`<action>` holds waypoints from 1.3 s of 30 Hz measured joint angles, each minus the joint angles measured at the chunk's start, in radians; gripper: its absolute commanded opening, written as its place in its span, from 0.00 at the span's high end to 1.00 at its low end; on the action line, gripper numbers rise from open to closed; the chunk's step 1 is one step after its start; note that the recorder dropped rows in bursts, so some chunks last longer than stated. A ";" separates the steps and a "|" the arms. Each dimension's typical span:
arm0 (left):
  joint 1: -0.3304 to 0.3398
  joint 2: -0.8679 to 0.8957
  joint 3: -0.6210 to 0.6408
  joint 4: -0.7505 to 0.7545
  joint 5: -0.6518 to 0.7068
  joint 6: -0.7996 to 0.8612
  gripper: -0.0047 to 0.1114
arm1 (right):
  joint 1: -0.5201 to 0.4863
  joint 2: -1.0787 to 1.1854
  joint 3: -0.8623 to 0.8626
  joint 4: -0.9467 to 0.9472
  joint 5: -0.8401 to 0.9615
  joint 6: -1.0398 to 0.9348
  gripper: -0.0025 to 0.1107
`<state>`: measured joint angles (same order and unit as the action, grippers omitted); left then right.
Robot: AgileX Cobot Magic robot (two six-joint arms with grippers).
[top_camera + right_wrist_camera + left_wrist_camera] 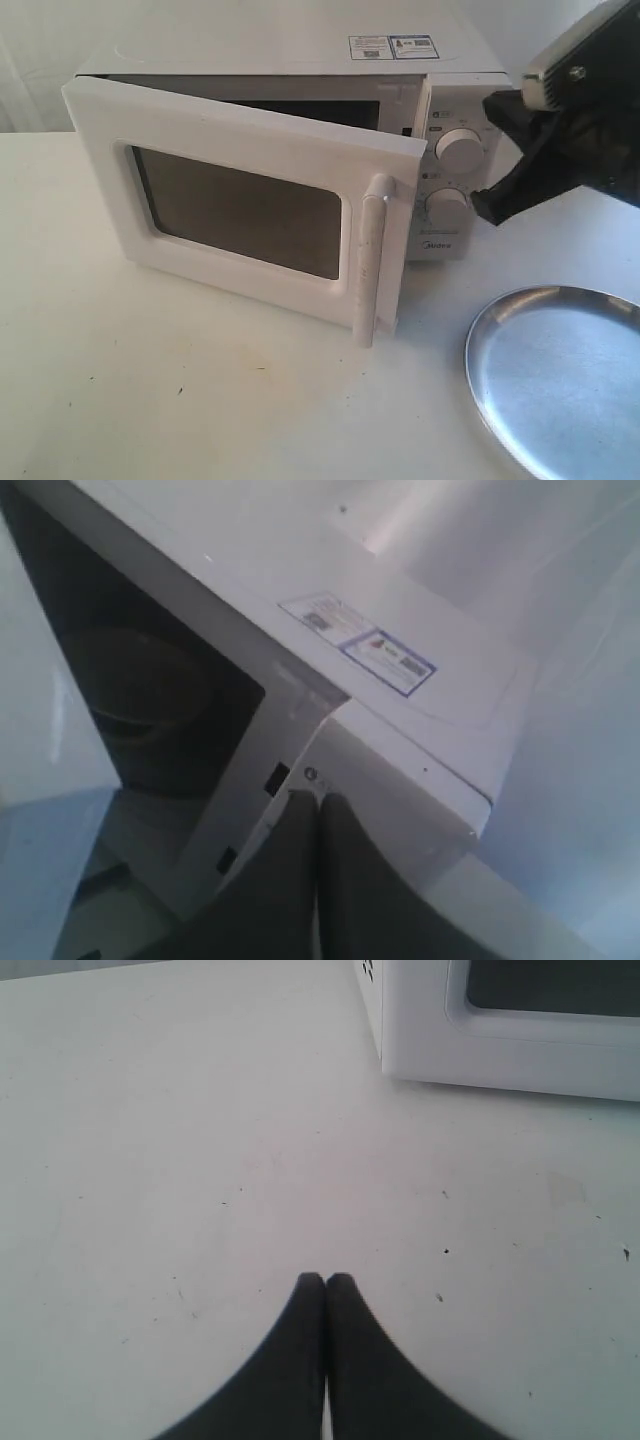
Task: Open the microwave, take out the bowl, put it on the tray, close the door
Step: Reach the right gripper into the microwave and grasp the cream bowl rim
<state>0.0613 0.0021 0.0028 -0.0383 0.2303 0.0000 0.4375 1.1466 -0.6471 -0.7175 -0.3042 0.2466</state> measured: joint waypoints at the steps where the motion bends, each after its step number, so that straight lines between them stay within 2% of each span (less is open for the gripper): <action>1: 0.000 0.000 0.000 0.000 0.000 0.000 0.96 | 0.000 0.038 0.000 0.051 -0.020 -0.048 0.98; 5: 0.000 0.000 0.000 0.000 0.000 0.000 0.96 | 0.000 0.193 -0.002 0.147 -0.191 -0.144 0.98; 8: 0.000 0.000 0.000 0.000 0.000 0.000 0.96 | 0.004 0.276 -0.002 0.097 -0.262 -0.137 0.98; 12: 0.000 0.000 0.000 0.000 0.000 0.000 0.96 | 0.004 0.320 -0.002 -0.234 -0.337 0.000 0.98; 15: 0.000 0.000 0.000 0.000 0.000 0.000 0.96 | 0.010 0.322 -0.002 -0.484 -0.488 0.088 0.98; 17: 0.000 0.000 0.000 0.000 0.000 0.000 0.96 | 0.014 0.322 -0.002 -0.552 -0.542 0.104 0.98; 18: 0.000 0.000 0.000 0.000 0.000 0.000 0.96 | 0.014 0.322 -0.002 -0.544 -0.544 0.111 0.98; 21: 0.000 0.000 0.000 0.000 0.000 0.000 0.96 | 0.014 0.340 -0.002 -0.351 -0.521 0.102 0.98; 25: 0.000 0.000 0.000 0.000 0.000 0.000 0.96 | 0.042 0.420 -0.032 -0.280 -0.574 0.002 0.98; 28: 0.000 0.000 0.000 0.003 0.000 0.000 0.96 | 0.120 0.529 -0.102 -0.177 -0.597 -0.108 0.84; 33: 0.000 0.000 0.000 0.003 0.000 0.000 0.96 | 0.190 0.717 -0.264 -0.052 -0.630 -0.259 0.42; 35: 0.000 0.000 0.000 0.003 0.000 0.000 0.96 | 0.201 0.786 -0.326 -0.046 -0.630 -0.273 0.38; 39: 0.000 0.000 0.000 0.003 0.000 0.000 0.96 | 0.203 0.875 -0.430 0.026 -0.582 -0.273 0.38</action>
<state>0.0613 0.0021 0.0028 -0.0353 0.2303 0.0000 0.6401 2.0218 -1.0766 -0.6918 -0.8866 -0.0260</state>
